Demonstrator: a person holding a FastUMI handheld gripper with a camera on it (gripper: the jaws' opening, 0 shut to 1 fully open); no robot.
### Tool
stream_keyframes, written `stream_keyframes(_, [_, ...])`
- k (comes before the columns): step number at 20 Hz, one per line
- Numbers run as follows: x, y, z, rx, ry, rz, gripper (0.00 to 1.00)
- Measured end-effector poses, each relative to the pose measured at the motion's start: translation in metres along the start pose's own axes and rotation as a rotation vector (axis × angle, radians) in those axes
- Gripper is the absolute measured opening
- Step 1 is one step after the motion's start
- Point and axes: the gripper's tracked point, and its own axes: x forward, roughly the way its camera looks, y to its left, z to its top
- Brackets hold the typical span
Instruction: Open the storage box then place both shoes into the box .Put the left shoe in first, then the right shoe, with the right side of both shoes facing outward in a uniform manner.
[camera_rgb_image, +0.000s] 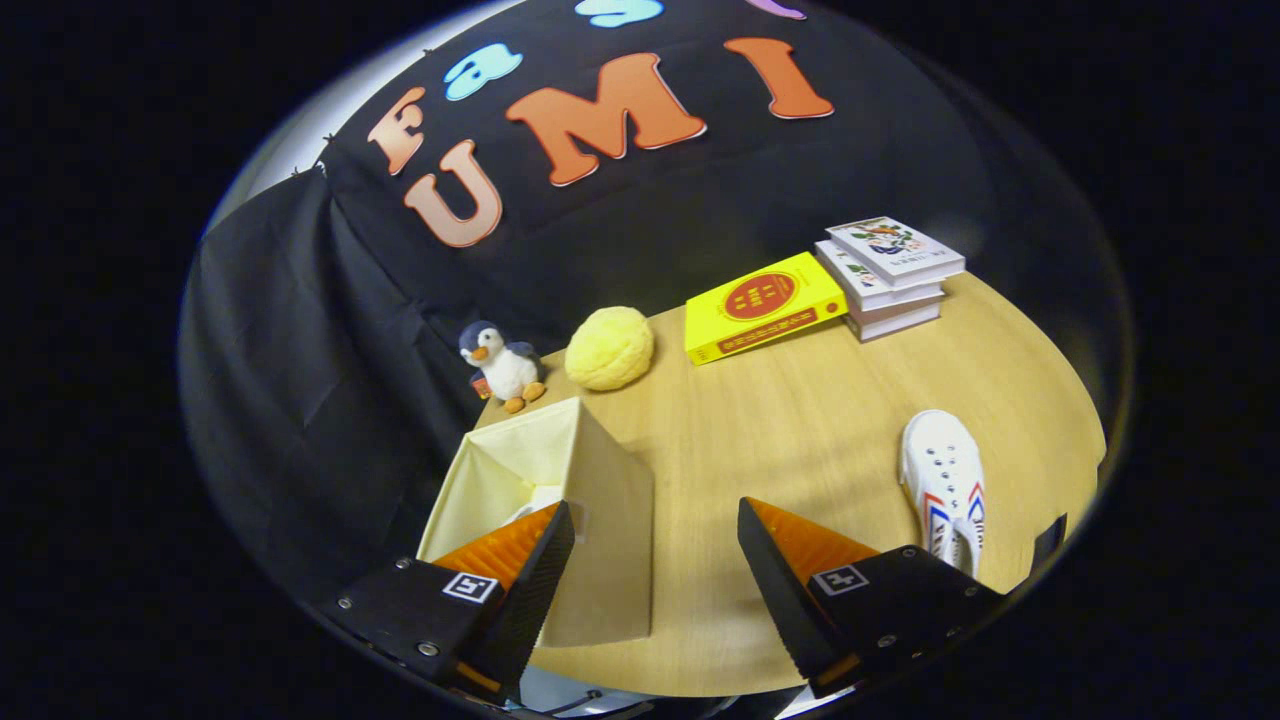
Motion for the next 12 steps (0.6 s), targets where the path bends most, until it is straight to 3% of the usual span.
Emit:
stream_keyframes(6, [-0.018, -0.119, 0.007, 0.009, 0.009, -0.173, 0.98])
stream_keyframes(12, [-0.013, -0.2, -0.026, -0.011, 0.122, -0.296, 0.98])
